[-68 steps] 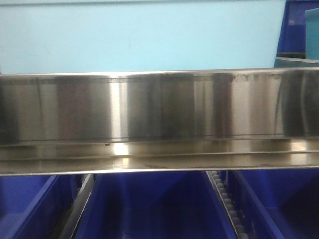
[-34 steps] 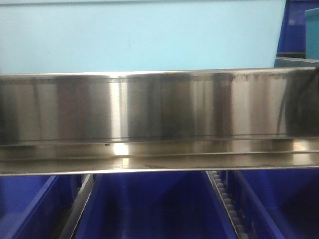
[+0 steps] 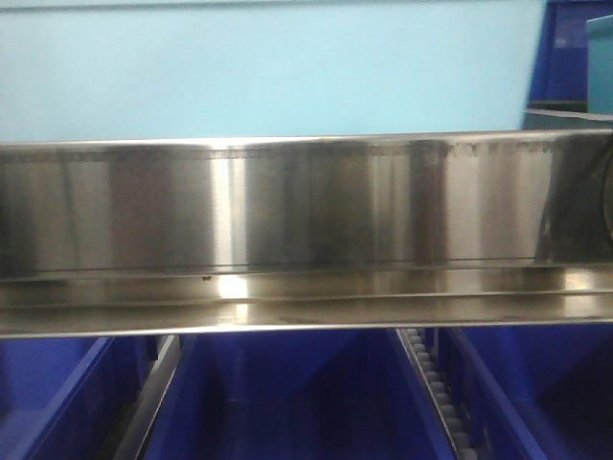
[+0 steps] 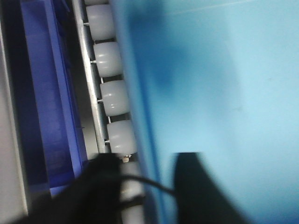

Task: Move two blue bins to right shelf middle
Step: 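Close both grippers on opposite side walls of the light-blue bin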

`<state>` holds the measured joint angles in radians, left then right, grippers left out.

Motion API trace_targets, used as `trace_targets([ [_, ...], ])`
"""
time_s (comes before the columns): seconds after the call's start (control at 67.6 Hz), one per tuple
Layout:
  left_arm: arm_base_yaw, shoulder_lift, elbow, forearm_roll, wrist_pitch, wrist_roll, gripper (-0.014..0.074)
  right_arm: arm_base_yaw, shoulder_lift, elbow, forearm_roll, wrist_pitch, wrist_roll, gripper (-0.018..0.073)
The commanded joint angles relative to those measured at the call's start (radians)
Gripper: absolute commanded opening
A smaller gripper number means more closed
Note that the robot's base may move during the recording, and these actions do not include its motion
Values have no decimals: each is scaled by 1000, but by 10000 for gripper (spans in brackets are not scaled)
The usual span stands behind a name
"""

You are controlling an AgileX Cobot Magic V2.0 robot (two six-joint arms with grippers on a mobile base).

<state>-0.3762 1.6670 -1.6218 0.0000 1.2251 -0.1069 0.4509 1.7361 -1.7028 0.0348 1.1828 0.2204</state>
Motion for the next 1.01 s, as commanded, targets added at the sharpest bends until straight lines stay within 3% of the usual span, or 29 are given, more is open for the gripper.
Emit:
trace_targets([
  [0.0,-7,-5,-8,8,-4,-8,-63,-1,-3,-9,-4,-9,-1,-168],
  [0.03,-7,-5,-8,8,-4,-8,-109,-1,-3,-9,-4,-9,-1,-161],
  [0.592,-7,-46,-25,0,-4,-8,-111,-1,-63,-18,-35,-36,-1,-153],
  [0.991,-9,-99,-311,-38,-4,-8,-111,-1,-144,-247,-111,-68,-1,-153],
])
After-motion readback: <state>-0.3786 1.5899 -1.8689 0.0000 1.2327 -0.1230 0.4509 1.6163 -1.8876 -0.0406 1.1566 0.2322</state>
